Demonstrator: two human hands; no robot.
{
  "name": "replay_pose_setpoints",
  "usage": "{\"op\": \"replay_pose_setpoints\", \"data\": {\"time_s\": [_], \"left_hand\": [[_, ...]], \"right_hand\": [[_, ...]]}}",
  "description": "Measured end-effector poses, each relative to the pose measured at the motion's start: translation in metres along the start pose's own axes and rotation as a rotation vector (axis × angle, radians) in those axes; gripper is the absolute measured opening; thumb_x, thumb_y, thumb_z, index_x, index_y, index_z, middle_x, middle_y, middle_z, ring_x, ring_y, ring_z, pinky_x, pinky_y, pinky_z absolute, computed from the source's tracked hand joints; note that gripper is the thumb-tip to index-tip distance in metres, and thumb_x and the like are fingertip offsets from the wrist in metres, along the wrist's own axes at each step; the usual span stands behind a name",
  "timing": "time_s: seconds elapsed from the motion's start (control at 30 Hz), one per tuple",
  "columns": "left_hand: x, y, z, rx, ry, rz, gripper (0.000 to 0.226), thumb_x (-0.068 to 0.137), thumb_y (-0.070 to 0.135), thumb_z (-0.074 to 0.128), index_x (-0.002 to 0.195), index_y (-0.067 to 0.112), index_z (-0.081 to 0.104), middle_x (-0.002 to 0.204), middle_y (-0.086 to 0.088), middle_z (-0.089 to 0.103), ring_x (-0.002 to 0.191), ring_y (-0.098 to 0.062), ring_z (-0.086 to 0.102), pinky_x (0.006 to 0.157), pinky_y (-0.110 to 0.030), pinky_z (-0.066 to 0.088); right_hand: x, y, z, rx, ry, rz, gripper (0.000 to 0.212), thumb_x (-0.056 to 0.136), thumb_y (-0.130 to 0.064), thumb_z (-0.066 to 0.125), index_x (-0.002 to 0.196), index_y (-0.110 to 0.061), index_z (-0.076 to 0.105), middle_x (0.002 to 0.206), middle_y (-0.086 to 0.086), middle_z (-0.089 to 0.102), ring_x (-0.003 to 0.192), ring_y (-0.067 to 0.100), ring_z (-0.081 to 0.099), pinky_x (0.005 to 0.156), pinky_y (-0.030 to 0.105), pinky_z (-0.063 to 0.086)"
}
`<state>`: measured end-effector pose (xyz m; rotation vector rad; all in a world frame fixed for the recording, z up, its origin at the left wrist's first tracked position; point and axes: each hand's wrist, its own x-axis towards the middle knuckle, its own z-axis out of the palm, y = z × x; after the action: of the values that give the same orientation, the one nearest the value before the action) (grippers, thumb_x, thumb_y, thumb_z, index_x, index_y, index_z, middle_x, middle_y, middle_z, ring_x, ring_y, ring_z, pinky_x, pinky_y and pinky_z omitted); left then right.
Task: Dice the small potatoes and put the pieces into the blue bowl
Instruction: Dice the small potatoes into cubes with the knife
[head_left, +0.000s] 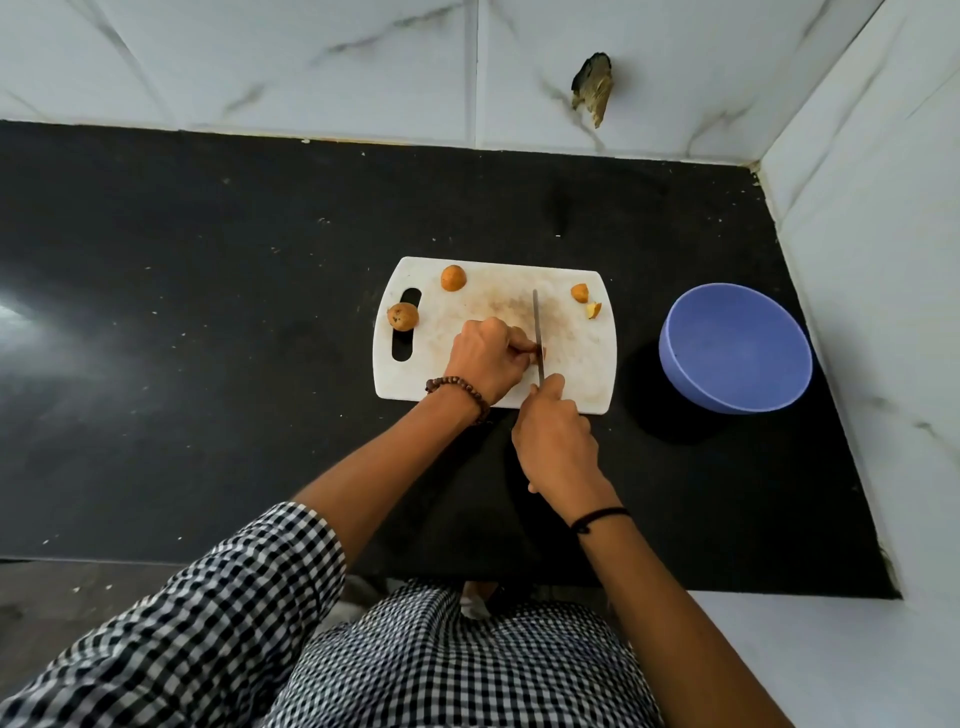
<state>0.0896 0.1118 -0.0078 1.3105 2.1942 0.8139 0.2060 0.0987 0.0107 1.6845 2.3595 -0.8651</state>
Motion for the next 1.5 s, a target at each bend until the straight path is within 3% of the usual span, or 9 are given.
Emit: {"op": "replay_pose_setpoints", "data": {"time_s": [0.17, 0.37, 0.6, 0.73, 1.0, 1.13, 1.3, 1.4, 1.5], "left_hand": [[-0.002, 0.001, 0.002, 0.053, 0.02, 0.015, 0.018, 0.087, 0.013, 0.066, 0.102, 0.012, 0.075, 0.1, -0.003, 0.074, 0.092, -0.02, 0.066, 0.086, -0.034, 0.054], [-0.003, 0.003, 0.003, 0.089, 0.024, 0.023, 0.018, 0.088, 0.013, 0.064, 0.103, 0.012, 0.075, 0.099, -0.003, 0.074, 0.093, -0.022, 0.066, 0.085, -0.035, 0.054], [-0.003, 0.002, 0.004, 0.069, 0.025, 0.022, 0.019, 0.088, 0.016, 0.066, 0.104, 0.011, 0.074, 0.1, -0.004, 0.073, 0.094, -0.021, 0.065, 0.087, -0.035, 0.054], [-0.003, 0.003, 0.003, 0.075, 0.03, 0.014, 0.02, 0.088, 0.017, 0.066, 0.105, 0.011, 0.074, 0.099, -0.003, 0.073, 0.093, -0.019, 0.065, 0.087, -0.031, 0.053], [-0.002, 0.001, 0.006, 0.035, 0.048, 0.01, 0.017, 0.086, 0.015, 0.069, 0.102, 0.01, 0.075, 0.097, -0.003, 0.074, 0.092, -0.017, 0.066, 0.087, -0.033, 0.055], [-0.001, 0.0, 0.008, 0.029, 0.045, 0.017, 0.014, 0.085, 0.014, 0.069, 0.097, 0.013, 0.076, 0.094, -0.002, 0.074, 0.087, -0.015, 0.066, 0.085, -0.033, 0.056], [0.0, -0.001, 0.01, 0.015, 0.06, 0.003, 0.01, 0.084, 0.014, 0.07, 0.092, 0.013, 0.075, 0.09, -0.001, 0.073, 0.084, -0.015, 0.067, 0.082, -0.035, 0.057], [0.0, -0.001, 0.011, 0.015, 0.05, -0.003, 0.009, 0.085, 0.014, 0.069, 0.092, 0.013, 0.074, 0.091, -0.001, 0.073, 0.086, -0.015, 0.067, 0.082, -0.035, 0.057], [0.001, -0.005, 0.009, 0.01, 0.017, 0.027, 0.018, 0.087, 0.012, 0.066, 0.104, 0.013, 0.071, 0.097, -0.001, 0.07, 0.089, -0.014, 0.065, 0.084, -0.033, 0.056]], "right_hand": [[0.002, -0.003, -0.001, 0.028, -0.019, 0.017, 0.014, 0.107, -0.022, 0.029, 0.11, -0.01, 0.037, 0.105, 0.016, 0.062, 0.089, 0.041, 0.068, 0.079, 0.052, 0.058], [0.002, -0.004, -0.007, 0.064, -0.067, 0.041, 0.01, 0.106, -0.024, 0.032, 0.103, -0.015, 0.035, 0.092, 0.01, 0.054, 0.079, 0.037, 0.068, 0.073, 0.05, 0.06], [-0.009, 0.006, 0.0, 0.062, -0.099, 0.056, 0.021, 0.109, -0.031, 0.024, 0.104, -0.015, 0.035, 0.075, -0.001, 0.035, 0.067, 0.022, 0.043, 0.074, 0.052, 0.059], [-0.017, 0.01, -0.001, 0.028, -0.128, 0.063, 0.019, 0.109, -0.032, 0.025, 0.105, -0.016, 0.034, 0.077, -0.001, 0.035, 0.073, 0.023, 0.044, 0.077, 0.052, 0.059], [-0.049, 0.03, -0.024, 0.001, -0.255, 0.074, 0.022, 0.108, -0.037, 0.024, 0.105, -0.018, 0.035, 0.088, 0.005, 0.048, 0.08, 0.029, 0.066, 0.063, 0.044, 0.062], [-0.052, 0.037, -0.044, -0.026, -0.267, 0.057, 0.03, 0.108, -0.043, 0.024, 0.108, -0.017, 0.04, 0.095, 0.006, 0.057, 0.066, 0.025, 0.071, 0.058, 0.038, 0.062], [-0.054, 0.041, -0.066, -0.039, -0.343, 0.074, 0.034, 0.108, -0.042, 0.027, 0.117, -0.014, 0.043, 0.094, 0.007, 0.057, 0.047, 0.013, 0.057, 0.04, 0.021, 0.043], [-0.056, 0.045, -0.076, -0.003, -0.363, 0.072, 0.037, 0.108, -0.042, 0.029, 0.122, -0.011, 0.046, 0.086, 0.006, 0.053, 0.04, 0.009, 0.049, 0.039, 0.019, 0.04], [-0.057, 0.052, -0.076, 0.079, -0.318, 0.081, 0.039, 0.108, -0.043, 0.031, 0.124, -0.012, 0.047, 0.086, 0.003, 0.052, 0.041, 0.009, 0.052, 0.041, 0.017, 0.042]]}}
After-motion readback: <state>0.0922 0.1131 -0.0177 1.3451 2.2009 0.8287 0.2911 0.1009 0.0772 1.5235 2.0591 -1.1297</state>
